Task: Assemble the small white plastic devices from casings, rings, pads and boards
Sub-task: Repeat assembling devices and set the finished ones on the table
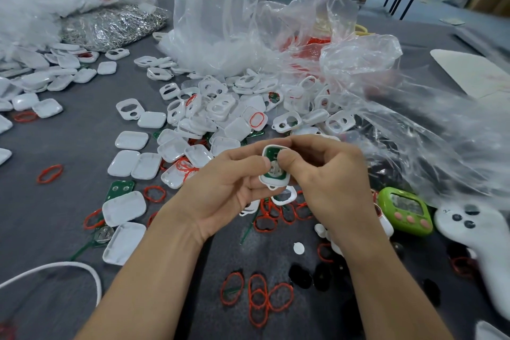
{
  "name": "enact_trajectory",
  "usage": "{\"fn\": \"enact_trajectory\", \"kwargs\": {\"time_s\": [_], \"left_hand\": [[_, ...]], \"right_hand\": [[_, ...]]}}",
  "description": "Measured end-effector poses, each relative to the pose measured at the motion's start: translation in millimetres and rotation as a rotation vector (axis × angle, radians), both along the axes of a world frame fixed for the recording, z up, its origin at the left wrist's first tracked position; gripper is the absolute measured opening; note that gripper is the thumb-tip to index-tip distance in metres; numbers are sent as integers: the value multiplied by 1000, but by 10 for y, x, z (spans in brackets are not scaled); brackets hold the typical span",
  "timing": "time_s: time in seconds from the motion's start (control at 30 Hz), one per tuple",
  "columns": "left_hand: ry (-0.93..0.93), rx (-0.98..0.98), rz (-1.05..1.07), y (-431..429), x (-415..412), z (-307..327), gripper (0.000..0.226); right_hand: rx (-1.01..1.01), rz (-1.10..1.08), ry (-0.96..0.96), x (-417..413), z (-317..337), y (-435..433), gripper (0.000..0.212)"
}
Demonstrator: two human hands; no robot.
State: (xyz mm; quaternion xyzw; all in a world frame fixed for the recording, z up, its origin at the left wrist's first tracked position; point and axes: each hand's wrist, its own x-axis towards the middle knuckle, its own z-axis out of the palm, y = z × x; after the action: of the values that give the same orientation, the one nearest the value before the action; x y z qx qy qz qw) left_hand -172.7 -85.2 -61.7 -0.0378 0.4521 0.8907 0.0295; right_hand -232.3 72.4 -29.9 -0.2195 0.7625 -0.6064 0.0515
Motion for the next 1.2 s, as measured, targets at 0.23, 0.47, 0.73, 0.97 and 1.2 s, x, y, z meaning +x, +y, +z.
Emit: {"fn": "enact_trajectory", "kwargs": {"time_s": [0.23, 0.47, 0.73, 0.97, 1.2], "left_hand": [[-55, -201, 150, 109, -36, 43, 38], [-32, -209, 196, 153, -46, 61, 42], [-44, -151, 237, 195, -36, 103, 39], [-124, -231, 374, 242, -45, 95, 35], [-112, -207, 390, 271, -25, 158, 33]], "right_hand": [[-107, 90, -249, -20, -31, -27, 21], [-90, -38, -217, -12, -74, -56, 17], [-128, -64, -201, 44, -96, -117, 20], [-115, -55, -179, 47, -120, -132, 23], [-109, 98, -254, 20, -109, -92, 29]]}}
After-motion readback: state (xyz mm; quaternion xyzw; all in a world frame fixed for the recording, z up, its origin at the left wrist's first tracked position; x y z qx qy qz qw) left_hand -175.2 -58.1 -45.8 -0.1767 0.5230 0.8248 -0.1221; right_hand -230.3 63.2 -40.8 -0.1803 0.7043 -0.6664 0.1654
